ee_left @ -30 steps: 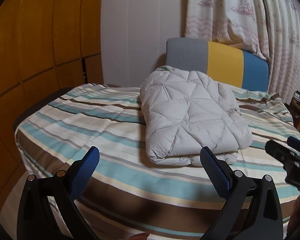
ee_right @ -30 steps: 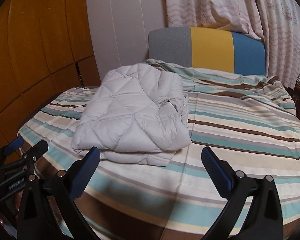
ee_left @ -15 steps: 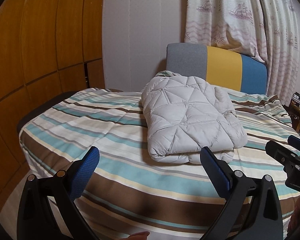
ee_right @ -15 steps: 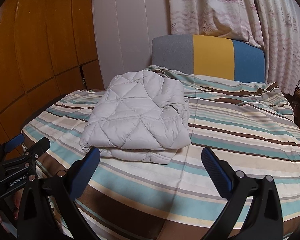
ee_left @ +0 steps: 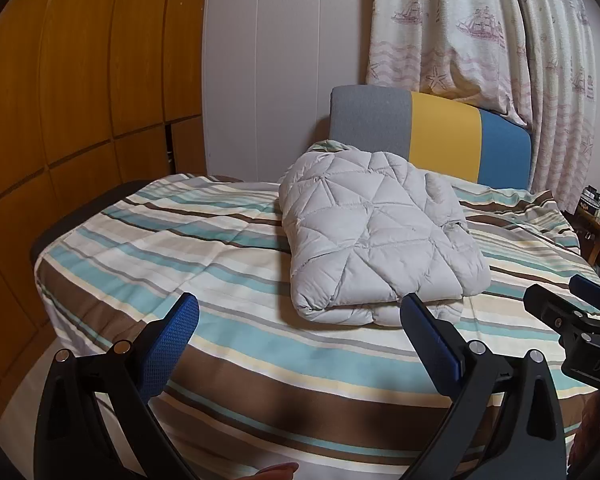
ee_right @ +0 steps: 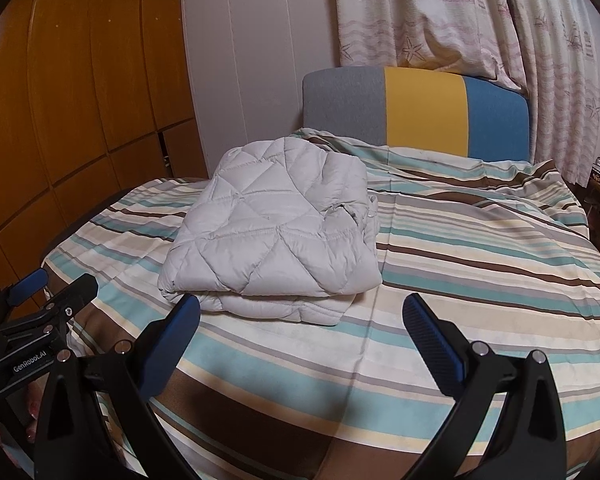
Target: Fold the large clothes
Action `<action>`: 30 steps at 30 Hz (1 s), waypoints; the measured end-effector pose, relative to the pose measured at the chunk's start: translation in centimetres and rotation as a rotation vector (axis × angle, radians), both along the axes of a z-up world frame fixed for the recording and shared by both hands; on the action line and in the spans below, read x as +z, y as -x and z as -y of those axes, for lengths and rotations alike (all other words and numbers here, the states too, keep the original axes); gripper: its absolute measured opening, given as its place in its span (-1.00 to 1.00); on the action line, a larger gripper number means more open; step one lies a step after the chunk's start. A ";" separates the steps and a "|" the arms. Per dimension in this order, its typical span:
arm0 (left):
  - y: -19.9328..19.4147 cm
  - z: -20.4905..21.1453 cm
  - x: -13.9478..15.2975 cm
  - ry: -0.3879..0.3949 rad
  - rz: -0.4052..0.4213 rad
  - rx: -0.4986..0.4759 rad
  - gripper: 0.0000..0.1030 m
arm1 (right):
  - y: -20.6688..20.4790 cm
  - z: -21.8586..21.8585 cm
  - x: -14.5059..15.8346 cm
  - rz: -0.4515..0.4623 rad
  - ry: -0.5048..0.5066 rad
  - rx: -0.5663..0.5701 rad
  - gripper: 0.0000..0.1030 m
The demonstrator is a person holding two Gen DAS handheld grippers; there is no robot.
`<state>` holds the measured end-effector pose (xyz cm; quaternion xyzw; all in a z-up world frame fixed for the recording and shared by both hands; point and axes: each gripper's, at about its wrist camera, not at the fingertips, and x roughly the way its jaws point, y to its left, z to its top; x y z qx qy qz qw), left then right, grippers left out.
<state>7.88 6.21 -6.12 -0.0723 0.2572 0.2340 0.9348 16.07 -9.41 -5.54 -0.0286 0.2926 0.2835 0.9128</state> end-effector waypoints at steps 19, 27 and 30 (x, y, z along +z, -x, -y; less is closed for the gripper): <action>-0.1 0.1 -0.5 0.024 -0.013 0.008 0.94 | -0.2 -0.2 -0.5 -0.016 0.002 -0.009 0.96; -0.3 -0.2 -1.0 0.045 -0.031 0.020 0.94 | -0.6 -0.3 -0.9 -0.028 0.005 -0.015 0.96; -0.3 -0.1 -1.1 0.032 -0.030 0.020 0.94 | -0.8 -0.5 -1.2 -0.041 0.004 -0.014 0.96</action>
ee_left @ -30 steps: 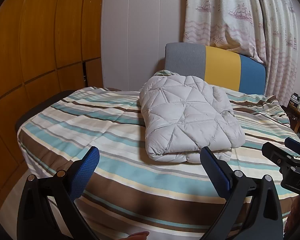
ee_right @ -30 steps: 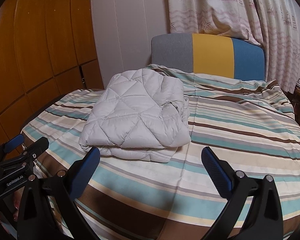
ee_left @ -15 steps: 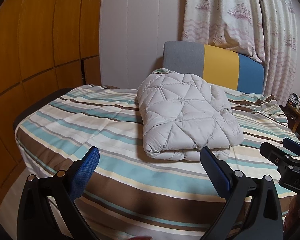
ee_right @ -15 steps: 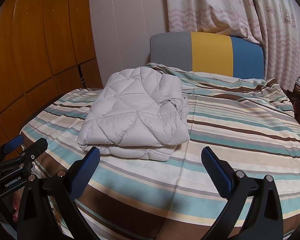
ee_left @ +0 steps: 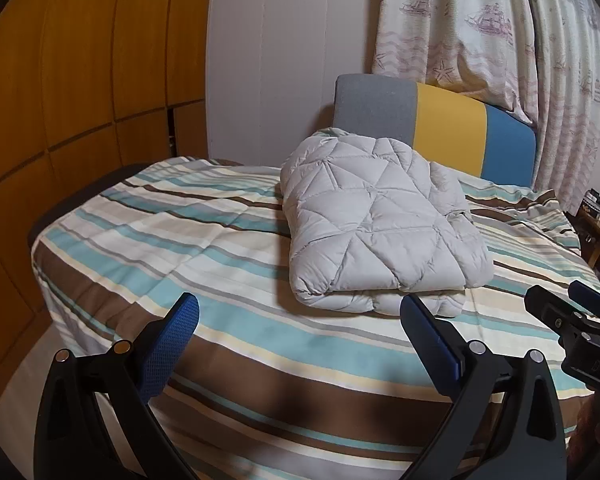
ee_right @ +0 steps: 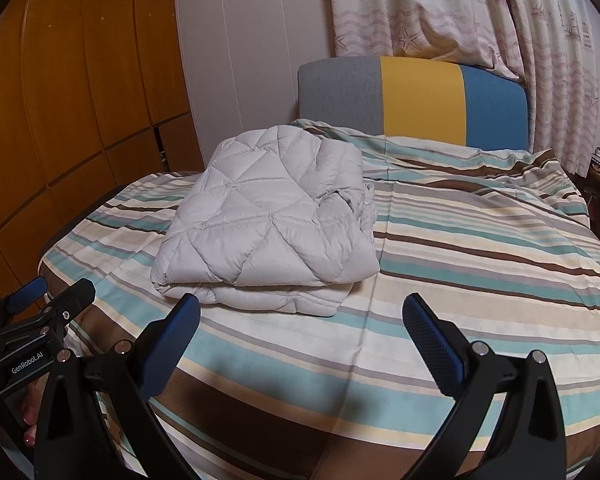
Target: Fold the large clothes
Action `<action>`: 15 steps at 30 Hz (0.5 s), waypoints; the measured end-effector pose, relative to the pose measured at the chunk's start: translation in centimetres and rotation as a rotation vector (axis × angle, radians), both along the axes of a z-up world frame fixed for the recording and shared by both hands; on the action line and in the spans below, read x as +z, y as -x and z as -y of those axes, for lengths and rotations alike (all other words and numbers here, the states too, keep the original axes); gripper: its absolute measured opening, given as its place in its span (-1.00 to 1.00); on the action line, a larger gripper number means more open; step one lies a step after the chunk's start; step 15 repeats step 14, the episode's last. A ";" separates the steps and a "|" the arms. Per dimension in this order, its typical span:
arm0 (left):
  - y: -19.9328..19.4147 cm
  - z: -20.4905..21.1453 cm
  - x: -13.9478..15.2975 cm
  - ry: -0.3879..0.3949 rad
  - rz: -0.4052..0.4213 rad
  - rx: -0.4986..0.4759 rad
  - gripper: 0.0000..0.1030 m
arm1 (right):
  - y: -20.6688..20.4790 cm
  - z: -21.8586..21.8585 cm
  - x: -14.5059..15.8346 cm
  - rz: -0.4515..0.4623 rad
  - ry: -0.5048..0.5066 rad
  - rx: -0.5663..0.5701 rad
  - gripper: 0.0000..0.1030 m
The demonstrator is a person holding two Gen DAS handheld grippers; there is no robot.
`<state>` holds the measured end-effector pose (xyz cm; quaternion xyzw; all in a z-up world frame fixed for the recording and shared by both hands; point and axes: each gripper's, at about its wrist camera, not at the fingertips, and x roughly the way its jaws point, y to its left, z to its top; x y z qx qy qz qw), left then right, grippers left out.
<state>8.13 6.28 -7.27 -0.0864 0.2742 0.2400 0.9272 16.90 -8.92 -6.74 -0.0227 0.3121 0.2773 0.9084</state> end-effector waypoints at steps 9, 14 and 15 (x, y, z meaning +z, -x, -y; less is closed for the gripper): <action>-1.3 -0.7 -1.1 0.033 -0.073 -0.008 0.94 | -0.7 -0.1 -0.9 -0.029 0.006 -0.007 0.96; -2.9 -1.8 -2.3 0.036 -0.122 0.004 0.94 | -1.8 0.3 -1.9 -0.057 0.015 -0.023 0.96; -2.9 -1.8 -2.3 0.036 -0.122 0.004 0.94 | -1.8 0.3 -1.9 -0.057 0.015 -0.023 0.96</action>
